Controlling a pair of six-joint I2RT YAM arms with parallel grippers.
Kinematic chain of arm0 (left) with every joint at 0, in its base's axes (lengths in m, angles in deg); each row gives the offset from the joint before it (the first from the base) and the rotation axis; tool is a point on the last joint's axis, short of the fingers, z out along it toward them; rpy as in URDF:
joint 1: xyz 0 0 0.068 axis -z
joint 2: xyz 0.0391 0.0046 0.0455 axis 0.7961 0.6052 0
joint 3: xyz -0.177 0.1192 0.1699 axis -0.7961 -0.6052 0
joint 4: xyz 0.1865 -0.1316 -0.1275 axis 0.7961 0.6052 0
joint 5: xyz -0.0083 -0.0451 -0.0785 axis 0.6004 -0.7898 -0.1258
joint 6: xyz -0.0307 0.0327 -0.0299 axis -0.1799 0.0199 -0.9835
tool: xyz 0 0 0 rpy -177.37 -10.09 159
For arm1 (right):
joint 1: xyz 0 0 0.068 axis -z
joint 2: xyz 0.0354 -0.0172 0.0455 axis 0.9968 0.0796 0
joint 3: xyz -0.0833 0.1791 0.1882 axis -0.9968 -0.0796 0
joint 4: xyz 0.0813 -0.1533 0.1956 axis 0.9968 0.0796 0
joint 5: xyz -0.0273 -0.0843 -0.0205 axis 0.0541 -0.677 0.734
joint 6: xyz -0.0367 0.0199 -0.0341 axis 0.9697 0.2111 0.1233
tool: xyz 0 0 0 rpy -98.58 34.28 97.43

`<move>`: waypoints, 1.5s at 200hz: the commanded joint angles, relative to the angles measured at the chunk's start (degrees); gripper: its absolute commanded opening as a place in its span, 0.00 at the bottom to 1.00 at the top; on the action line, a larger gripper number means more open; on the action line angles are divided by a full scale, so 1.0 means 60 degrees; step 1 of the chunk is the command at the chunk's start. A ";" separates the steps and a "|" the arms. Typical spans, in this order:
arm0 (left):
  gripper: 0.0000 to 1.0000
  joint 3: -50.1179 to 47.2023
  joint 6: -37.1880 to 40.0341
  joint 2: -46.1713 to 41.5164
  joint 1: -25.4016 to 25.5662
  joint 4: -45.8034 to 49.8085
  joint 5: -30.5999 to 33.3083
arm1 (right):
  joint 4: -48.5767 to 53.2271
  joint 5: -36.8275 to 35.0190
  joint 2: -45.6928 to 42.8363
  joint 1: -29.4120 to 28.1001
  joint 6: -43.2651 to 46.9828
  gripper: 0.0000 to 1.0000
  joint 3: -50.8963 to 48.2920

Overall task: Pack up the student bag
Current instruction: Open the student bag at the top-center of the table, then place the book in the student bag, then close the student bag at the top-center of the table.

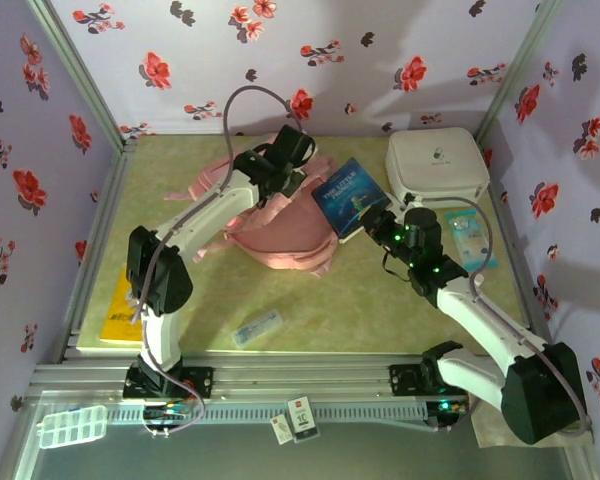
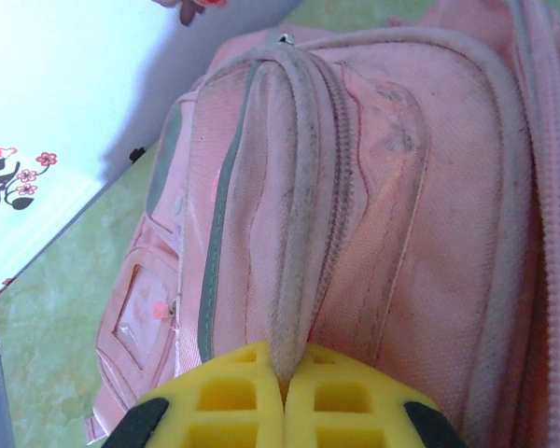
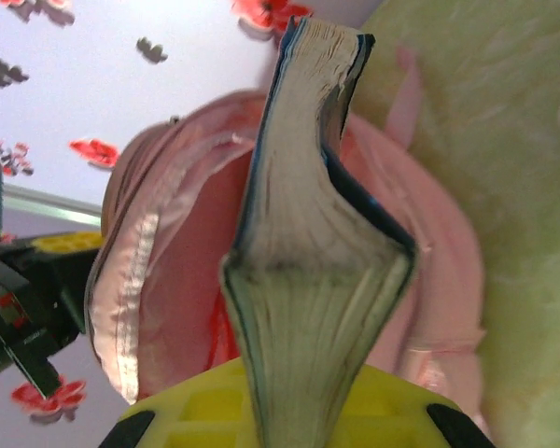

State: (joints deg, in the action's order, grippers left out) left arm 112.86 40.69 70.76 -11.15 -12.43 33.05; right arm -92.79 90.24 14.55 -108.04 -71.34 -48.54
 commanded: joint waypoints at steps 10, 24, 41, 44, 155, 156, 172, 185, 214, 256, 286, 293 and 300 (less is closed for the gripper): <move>0.00 0.0653 -0.0871 -0.0783 0.0285 -0.1500 0.0113 | -0.2309 0.1267 0.0607 -0.0084 -0.0981 0.12 -0.0061; 0.00 0.0802 -0.0999 -0.0748 0.0352 -0.1460 0.0127 | -0.2735 0.1397 0.0983 -0.0162 -0.1313 0.12 0.0033; 0.00 0.0929 -0.1321 -0.0653 0.0379 -0.1463 0.0123 | -0.2744 0.1367 0.1503 -0.0298 -0.1577 0.11 0.0337; 0.00 0.0926 -0.1411 -0.0634 0.0376 -0.1490 0.0119 | -0.2651 0.1322 0.1603 -0.0323 -0.1637 0.11 0.0420; 0.00 0.1540 -0.2637 0.0005 0.0387 -0.1001 -0.0399 | -0.3635 0.1282 0.7383 -0.1080 -0.3208 0.13 0.3801; 0.00 0.1540 -0.2639 0.0003 0.0381 -0.0996 -0.0400 | -0.3633 0.1280 0.7434 -0.1080 -0.3227 0.13 0.3826; 0.00 0.1541 -0.2721 0.0001 0.0387 -0.0877 -0.0440 | -0.3632 0.1128 0.8183 -0.1095 -0.3496 0.14 0.4261; 0.00 0.1537 -0.2747 -0.0013 0.0378 -0.0819 -0.0459 | -0.3476 0.1000 0.8684 -0.1095 -0.3526 0.14 0.4715; 0.00 0.1552 -0.2812 0.0013 0.0365 -0.0779 -0.0470 | -0.2599 0.1203 0.9537 -0.1160 -0.3449 0.19 0.5950; 0.00 0.1552 -0.2794 0.0047 0.0275 -0.0694 -0.0553 | -0.2433 0.2055 0.9504 -0.1062 -0.3531 0.40 0.6298; 0.00 0.1555 -0.2939 0.0127 0.0121 -0.0530 -0.0640 | -0.2334 0.2623 0.8688 -0.0698 -0.3606 0.47 0.5536; 0.00 0.1541 -0.2992 0.0140 0.0070 -0.0481 -0.0696 | -0.2211 0.2631 0.8399 -0.0610 -0.3540 0.48 0.5196; 0.00 0.1526 -0.3044 0.0146 0.0030 -0.0457 -0.0778 | -0.2055 0.2626 0.8015 -0.0548 -0.3452 0.48 0.4840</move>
State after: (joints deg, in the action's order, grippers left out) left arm 118.39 25.19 71.96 -10.04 -11.18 29.18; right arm -106.62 103.07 70.42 -113.22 -92.65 -14.68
